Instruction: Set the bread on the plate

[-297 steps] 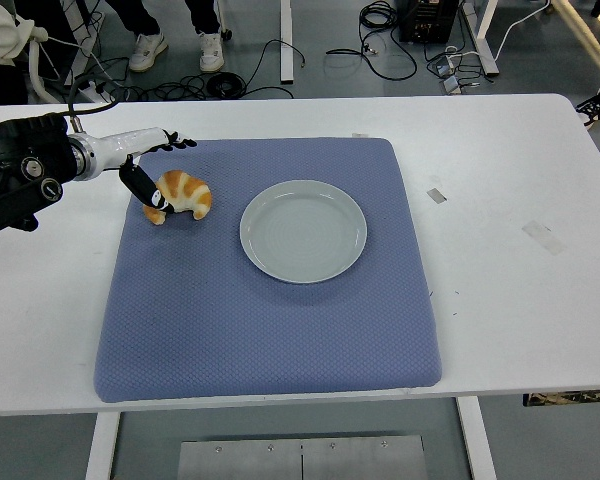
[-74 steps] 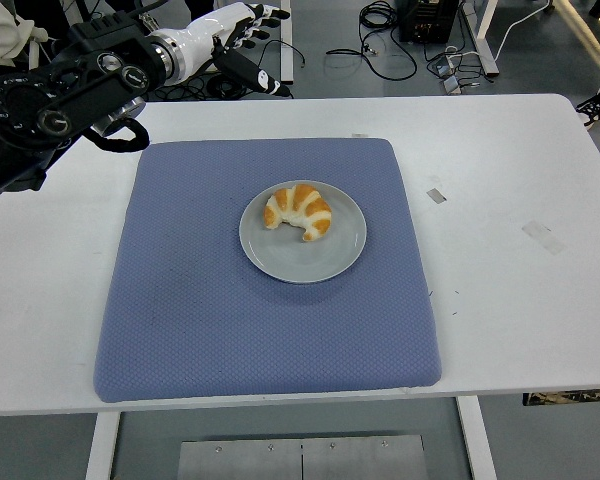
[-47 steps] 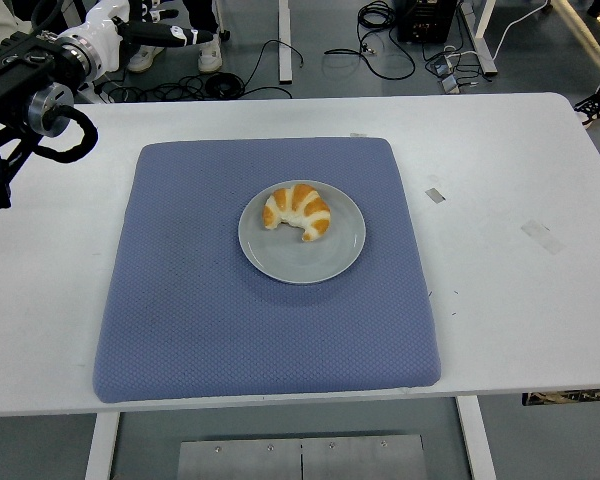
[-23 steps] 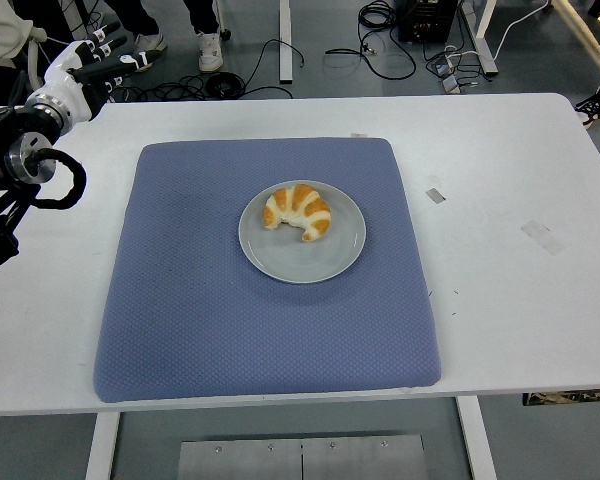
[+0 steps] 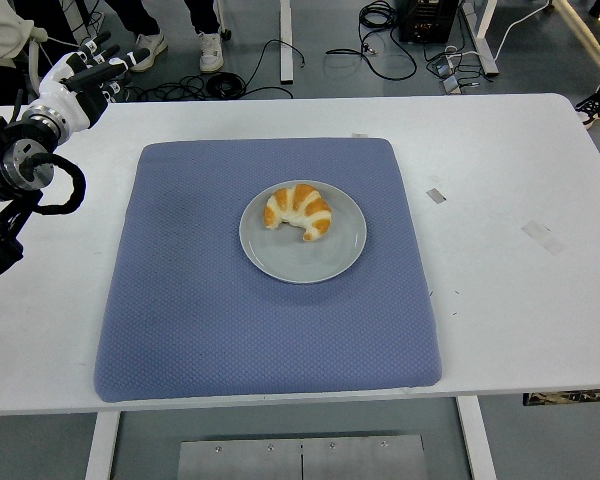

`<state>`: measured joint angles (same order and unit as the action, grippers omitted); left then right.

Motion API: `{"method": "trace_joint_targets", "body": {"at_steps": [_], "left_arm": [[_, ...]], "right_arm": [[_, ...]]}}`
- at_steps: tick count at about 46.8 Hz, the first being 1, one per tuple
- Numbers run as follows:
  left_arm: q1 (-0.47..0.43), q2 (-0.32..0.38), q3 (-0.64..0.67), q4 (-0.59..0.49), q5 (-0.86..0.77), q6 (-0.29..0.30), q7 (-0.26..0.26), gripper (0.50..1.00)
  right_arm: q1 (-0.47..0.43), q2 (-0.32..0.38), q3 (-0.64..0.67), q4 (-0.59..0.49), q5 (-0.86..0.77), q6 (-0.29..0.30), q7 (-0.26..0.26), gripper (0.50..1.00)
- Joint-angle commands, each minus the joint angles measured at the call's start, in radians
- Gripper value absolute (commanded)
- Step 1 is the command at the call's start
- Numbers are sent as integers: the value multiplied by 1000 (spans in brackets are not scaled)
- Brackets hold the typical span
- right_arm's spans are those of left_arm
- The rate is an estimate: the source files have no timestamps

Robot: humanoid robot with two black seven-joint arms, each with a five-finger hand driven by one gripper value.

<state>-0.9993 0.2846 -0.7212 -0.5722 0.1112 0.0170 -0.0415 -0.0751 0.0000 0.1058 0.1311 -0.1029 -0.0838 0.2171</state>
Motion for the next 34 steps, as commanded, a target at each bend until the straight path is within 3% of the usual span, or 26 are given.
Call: {"method": "trace_joint_targets", "body": {"at_steps": [1, 16, 34], "left_arm": [[18, -7, -1, 0, -18, 0, 0, 981], [71, -91, 0, 0, -39, 0, -17, 983], [90, -110, 2, -2, -39, 1, -24, 983]], "right_arm": [[1, 0, 0, 2, 0, 1, 1, 1000], [-2, 0, -3, -7, 0, 1, 1, 1000], [-6, 0, -3, -7, 0, -1, 1, 1000]]}}
